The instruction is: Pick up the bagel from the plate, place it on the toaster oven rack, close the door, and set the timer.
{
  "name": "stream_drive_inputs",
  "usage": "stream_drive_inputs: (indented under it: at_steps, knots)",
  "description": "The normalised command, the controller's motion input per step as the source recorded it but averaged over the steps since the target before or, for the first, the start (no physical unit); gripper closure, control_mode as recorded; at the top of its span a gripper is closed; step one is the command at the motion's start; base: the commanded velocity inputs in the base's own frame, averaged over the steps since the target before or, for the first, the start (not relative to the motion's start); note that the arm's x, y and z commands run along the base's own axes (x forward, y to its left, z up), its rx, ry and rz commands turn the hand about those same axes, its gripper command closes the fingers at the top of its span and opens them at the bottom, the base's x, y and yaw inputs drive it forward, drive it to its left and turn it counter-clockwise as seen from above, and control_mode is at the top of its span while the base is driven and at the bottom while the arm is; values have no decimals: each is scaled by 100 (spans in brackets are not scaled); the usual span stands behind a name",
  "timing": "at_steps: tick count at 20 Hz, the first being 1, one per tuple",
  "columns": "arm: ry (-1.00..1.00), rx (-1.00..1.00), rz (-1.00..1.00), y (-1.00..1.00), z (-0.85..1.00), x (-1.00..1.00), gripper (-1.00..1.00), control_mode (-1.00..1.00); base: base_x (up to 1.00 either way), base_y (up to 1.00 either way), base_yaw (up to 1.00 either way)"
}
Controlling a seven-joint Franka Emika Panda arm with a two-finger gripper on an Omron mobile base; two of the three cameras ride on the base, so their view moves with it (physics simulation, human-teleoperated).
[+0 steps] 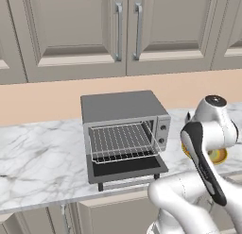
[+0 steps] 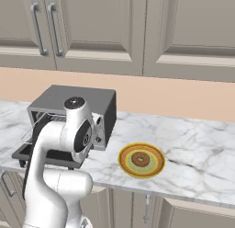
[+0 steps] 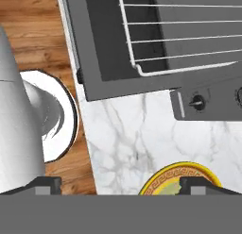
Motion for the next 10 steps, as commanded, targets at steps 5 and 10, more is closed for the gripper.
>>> stream_drive_inputs:
  at_steps: [5,10]
  knots:
    - [0,2,23,-100,0,0,-100,-100,0,0,0]
    - [0,2,25,-100,0,3,-100,-100,0,0,0]
